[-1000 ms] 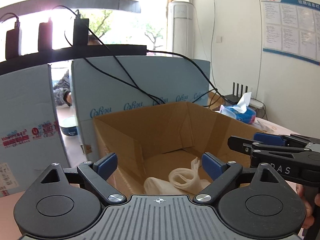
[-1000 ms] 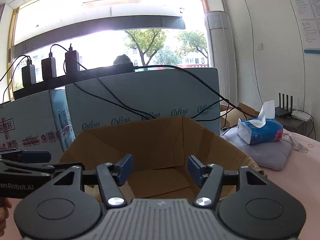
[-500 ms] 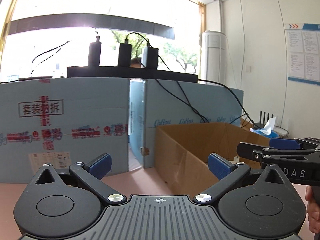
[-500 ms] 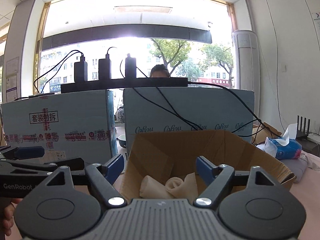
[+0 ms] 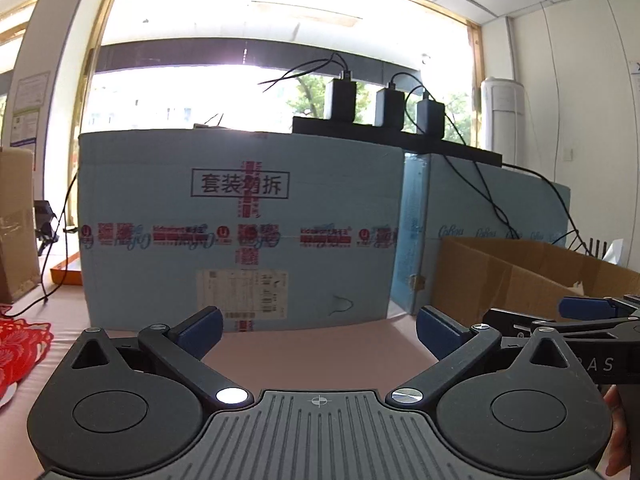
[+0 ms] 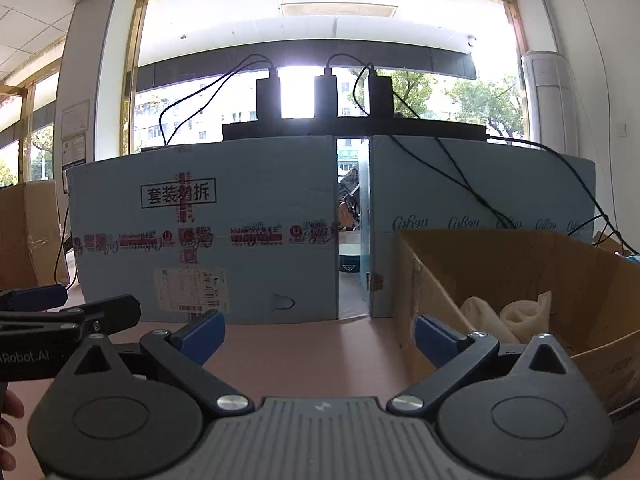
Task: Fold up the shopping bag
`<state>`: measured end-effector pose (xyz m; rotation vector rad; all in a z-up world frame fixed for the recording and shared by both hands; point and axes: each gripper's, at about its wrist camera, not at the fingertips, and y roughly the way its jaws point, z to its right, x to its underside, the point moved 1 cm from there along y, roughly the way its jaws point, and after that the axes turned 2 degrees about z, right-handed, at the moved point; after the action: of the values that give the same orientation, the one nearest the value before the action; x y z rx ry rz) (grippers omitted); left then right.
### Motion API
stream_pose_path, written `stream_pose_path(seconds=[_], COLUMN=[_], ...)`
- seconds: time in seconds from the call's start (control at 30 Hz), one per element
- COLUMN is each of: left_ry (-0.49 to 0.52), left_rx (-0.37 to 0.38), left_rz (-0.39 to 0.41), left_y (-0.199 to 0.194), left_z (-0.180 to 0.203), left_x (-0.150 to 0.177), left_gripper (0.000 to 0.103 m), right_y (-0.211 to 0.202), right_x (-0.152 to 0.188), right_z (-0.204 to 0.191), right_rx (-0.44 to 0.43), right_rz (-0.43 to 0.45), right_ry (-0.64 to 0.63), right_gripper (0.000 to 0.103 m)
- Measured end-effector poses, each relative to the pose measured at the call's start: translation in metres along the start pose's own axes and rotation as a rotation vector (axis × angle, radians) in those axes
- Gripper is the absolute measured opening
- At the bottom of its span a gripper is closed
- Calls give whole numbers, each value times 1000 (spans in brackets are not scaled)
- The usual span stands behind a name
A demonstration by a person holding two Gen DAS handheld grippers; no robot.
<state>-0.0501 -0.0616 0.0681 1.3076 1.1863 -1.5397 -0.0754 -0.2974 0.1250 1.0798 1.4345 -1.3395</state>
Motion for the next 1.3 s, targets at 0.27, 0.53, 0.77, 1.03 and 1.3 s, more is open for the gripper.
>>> stream_pose_path(seconds=[0.27,0.53,0.77,1.03,1.3], left_ry=[-9,-70,-35,-36,-29], left_rx=[-101,-204,-242,-301,-303], left_rz=[-97,-215,-276,-332,-418], left_y=[18,34,28,30,38], left_z=[-40,-65,-73,-84,-85], left_x=[25,47,52,55,63], left_gripper=[103,103,103,103,103], right_y=[45,74,86,95,99], right_x=[31,49,63,69,72], right_z=[-21,-19,-19,-18,-20], right_rx=[-99,-86,-64,-11,2], right_rz=[-100,-228,-287,-355,-385], right_ry=[-8,25,30,23,5], right_gripper=[103,102,102,102,102])
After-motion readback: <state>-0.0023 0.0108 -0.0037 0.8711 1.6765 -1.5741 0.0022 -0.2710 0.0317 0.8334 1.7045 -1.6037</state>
